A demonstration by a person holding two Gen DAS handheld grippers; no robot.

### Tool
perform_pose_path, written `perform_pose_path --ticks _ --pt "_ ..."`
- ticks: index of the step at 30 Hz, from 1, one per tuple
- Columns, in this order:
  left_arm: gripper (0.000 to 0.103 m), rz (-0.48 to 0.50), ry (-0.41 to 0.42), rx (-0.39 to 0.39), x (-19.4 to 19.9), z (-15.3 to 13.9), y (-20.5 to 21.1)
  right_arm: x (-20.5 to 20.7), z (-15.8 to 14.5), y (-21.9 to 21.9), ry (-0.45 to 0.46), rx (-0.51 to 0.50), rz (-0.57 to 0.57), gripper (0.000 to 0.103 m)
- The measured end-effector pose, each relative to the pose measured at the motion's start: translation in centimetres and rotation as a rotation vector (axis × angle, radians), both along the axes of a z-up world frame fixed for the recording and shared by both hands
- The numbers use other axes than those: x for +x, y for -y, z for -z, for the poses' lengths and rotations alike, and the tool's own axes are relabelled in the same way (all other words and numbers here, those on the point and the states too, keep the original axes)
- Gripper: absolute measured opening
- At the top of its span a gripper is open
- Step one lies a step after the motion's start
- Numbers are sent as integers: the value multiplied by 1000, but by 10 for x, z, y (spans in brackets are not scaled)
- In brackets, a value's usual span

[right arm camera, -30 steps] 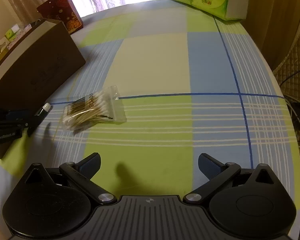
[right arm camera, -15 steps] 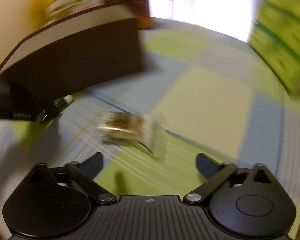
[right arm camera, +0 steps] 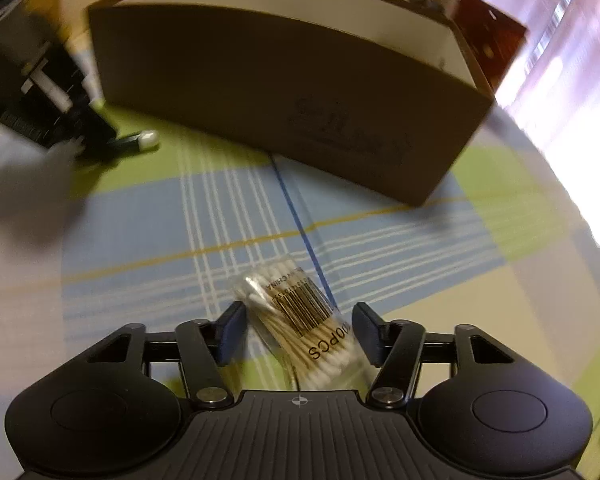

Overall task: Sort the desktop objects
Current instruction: 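Grasp the green lip gel tube with the left tool while the right tool grasps the cotton swab bag, then carry the lip gel and cotton swab bag over the brown box and lower them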

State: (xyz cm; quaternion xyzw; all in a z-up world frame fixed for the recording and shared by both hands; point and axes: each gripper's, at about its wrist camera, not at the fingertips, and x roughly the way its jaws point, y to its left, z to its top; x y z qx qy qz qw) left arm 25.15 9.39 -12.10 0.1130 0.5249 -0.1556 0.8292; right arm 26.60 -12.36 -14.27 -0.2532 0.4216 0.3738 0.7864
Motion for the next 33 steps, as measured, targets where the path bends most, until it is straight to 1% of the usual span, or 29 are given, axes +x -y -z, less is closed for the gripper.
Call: perform_pose_path --ticks 2,3,6,8,10,13,18,19,20,22,23,25,26,27,30,31,32,33 --pt "12 -16 -7 -9 -1 0 -4 3 3 -2 -47 11 90 39" --pt "13 -23 -10 -13 -1 0 -5 3 3 -4 -68 11 137 38" --pt "13 -40 -20 -21 2 2 -7 3 1 -8 -158 50 320 36" --pt "14 -46 -25 -23 5 4 -6 -1 -1 -12 -209 80 395 36" --pt "14 -46 -23 -23 7 4 -5 -9 -2 -17 -235 111 444 36" --pt "14 -48 -26 -27 10 5 -2 -25 -5 -20 -230 143 481 36" --pt "13 -16 -42 -35 1 6 6 -48 -7 -20 -196 163 493 38" --pt "13 -9 -46 -32 -2 6 8 -50 -7 -20 -186 160 496 42" --pt "14 -5 -47 -27 -5 6 10 -51 -7 -20 -172 154 502 50" --pt "14 -6 -49 -24 -9 7 12 -48 -8 -20 -146 151 512 56" --pt "14 -9 -49 -26 -9 7 12 -46 -8 -21 -135 155 516 57" --pt "15 -18 -50 -36 -6 7 13 -43 -9 -22 -128 164 524 57" --pt "18 -21 -52 -40 -4 7 13 -42 -9 -23 -129 168 527 57" --pt "19 -24 -53 -43 -2 7 14 -41 -9 -25 -130 171 528 57" --pt "19 -29 -51 -40 0 7 17 -42 -6 -30 -147 167 523 57" --pt "19 -28 -52 -41 0 7 17 -43 -5 -32 -150 159 521 53" --pt "19 -25 -51 -41 -1 7 18 -45 -4 -33 -153 154 515 44" --pt "17 -19 -50 -38 -3 7 19 -48 -5 -33 -139 150 509 42"
